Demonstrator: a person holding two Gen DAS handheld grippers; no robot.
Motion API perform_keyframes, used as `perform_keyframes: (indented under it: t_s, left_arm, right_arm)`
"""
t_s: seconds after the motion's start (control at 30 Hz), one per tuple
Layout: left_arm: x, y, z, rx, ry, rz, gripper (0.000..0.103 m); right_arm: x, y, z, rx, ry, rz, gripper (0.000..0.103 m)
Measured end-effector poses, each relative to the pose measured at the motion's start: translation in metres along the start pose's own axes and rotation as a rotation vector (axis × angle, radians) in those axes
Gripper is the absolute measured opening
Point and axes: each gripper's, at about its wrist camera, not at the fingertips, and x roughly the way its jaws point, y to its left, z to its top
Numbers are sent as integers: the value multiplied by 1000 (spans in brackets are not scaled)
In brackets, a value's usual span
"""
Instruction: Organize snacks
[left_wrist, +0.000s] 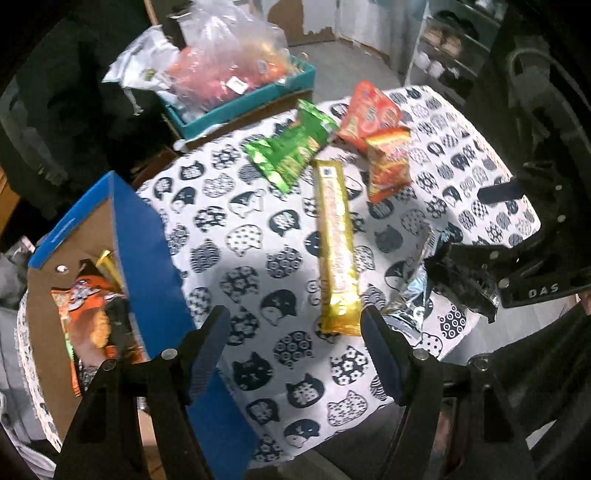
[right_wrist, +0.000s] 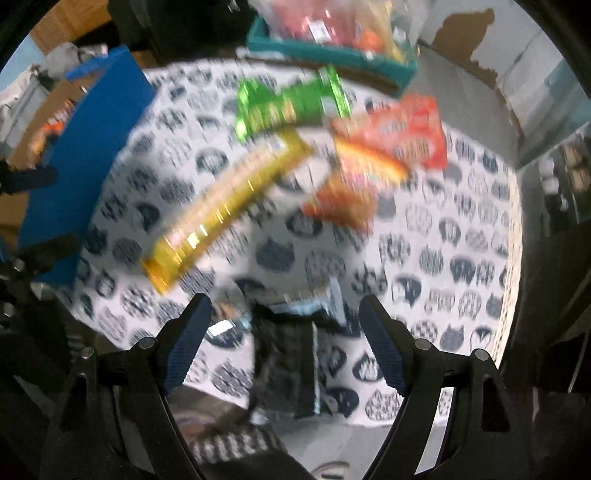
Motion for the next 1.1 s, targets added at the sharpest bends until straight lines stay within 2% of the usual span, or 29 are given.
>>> perform_keyframes:
  t_s: [0.2,0.37,0.53,0.67,0.73,0.87,1.1]
  left_arm:
    - [22,-26,-3,67,49,2,74]
    - [32,-30,-6,37,83,-42,74]
    - [42,-34,-4,33,97,-40,74]
    - [48,-32,1,9,105,-44,74]
    - [51,-30,4,-8,107,-44,74]
    - [58,-26,13,-45,110,-37,74]
    - [73,-25,33,-79,101,-35,74]
  right_arm:
    - [35,-15,-26,43,100,44,81]
    - [48,-17,-35,39,133,27,81]
    - [59,-14,-40,34,161,30,81]
    - [66,-7,-39,10,165,26,78]
    - [69,-6,-41,-5,170,30,65]
    - [68,-4,-44,-33,159,27,64]
    - [50,-30,-35,6,88,10,64]
